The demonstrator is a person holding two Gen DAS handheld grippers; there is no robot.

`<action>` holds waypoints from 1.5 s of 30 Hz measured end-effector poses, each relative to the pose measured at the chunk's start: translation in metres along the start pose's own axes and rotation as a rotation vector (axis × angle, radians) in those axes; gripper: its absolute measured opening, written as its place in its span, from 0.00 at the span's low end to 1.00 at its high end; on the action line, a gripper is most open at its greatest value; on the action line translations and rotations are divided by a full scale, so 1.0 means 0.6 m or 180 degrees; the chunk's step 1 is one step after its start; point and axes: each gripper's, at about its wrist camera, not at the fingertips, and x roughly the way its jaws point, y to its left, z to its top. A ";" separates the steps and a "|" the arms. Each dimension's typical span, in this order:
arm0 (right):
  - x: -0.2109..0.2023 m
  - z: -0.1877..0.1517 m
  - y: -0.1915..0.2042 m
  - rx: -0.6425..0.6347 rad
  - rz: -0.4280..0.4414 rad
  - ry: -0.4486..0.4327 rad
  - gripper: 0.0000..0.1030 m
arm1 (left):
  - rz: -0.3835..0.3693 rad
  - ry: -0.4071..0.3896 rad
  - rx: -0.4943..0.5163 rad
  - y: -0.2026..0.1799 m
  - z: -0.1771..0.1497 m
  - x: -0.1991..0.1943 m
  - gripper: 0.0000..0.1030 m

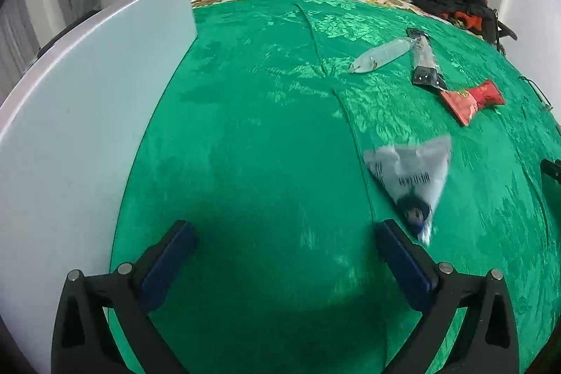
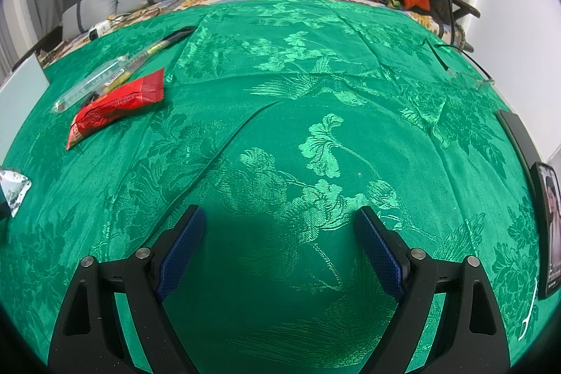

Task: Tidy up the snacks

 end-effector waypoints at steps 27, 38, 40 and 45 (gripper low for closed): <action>0.001 0.000 0.000 0.0001 0.0000 -0.0002 0.88 | -0.0010 -0.0051 -0.0051 0.007 0.068 0.050 1.00; 0.001 0.000 0.000 0.0001 0.0000 -0.0002 0.88 | -0.0007 -0.0048 -0.0055 0.007 0.069 0.050 1.00; 0.001 0.000 -0.001 0.0001 0.0001 -0.0002 0.88 | -0.0007 -0.0048 -0.0054 0.007 0.069 0.050 1.00; 0.001 0.000 0.001 0.0001 0.0001 -0.0003 0.88 | -0.0007 -0.0048 -0.0053 0.007 0.069 0.050 1.00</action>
